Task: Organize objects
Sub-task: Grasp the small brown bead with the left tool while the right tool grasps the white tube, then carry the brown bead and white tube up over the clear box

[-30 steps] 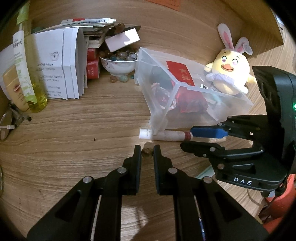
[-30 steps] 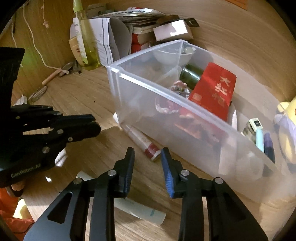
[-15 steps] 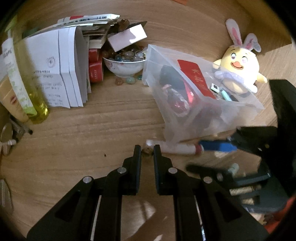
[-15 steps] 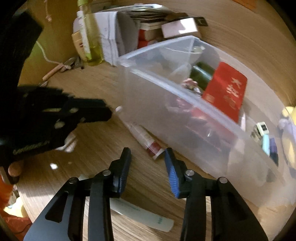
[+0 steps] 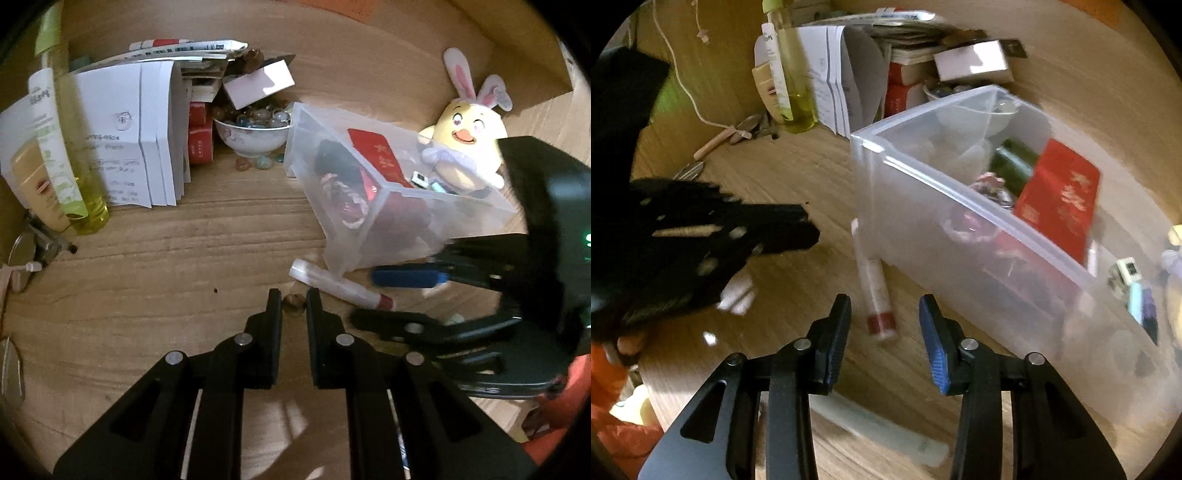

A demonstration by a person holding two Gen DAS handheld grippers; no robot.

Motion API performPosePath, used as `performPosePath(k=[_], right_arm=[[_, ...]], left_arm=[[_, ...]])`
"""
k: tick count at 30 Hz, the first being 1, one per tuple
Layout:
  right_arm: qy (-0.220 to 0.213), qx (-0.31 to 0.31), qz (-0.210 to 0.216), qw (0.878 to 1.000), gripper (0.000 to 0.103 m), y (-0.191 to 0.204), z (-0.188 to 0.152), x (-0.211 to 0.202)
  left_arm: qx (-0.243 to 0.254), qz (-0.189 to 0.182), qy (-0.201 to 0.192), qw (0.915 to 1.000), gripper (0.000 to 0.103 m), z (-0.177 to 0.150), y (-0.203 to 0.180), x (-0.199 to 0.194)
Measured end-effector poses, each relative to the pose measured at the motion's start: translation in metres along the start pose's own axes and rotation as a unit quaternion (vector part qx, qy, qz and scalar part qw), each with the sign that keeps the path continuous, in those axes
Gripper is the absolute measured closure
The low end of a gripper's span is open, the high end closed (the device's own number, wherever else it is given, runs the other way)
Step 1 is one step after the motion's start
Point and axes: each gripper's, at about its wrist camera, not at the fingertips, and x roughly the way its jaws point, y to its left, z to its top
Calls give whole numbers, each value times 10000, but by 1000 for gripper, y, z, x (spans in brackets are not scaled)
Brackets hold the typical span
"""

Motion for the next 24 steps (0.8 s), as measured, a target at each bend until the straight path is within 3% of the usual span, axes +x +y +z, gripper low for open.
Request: performPosePath(k=[3,5,8,14,24], right_arm=[[-62,-85,-83,9999,77,8,6,8],[-78,-199,-98,9997,89,15,9,9],[-65,-253,151,9995,89,22,9,8],[-134,-336,208,9991,89,31,8,1],[-896,67,208,9957,89,19,-7,-66]], left_arm=[[-83,-38,-52,9999,91,-3,2,-5],[-141,-44,-77,9999,91,-4,2,-7],[-236,-75,-141,9996,91,-6,5,-11],[-295,-74,-307,9991,91,-5,3,-23],[-196,-128,-814,9964,91,11,-20,-56]])
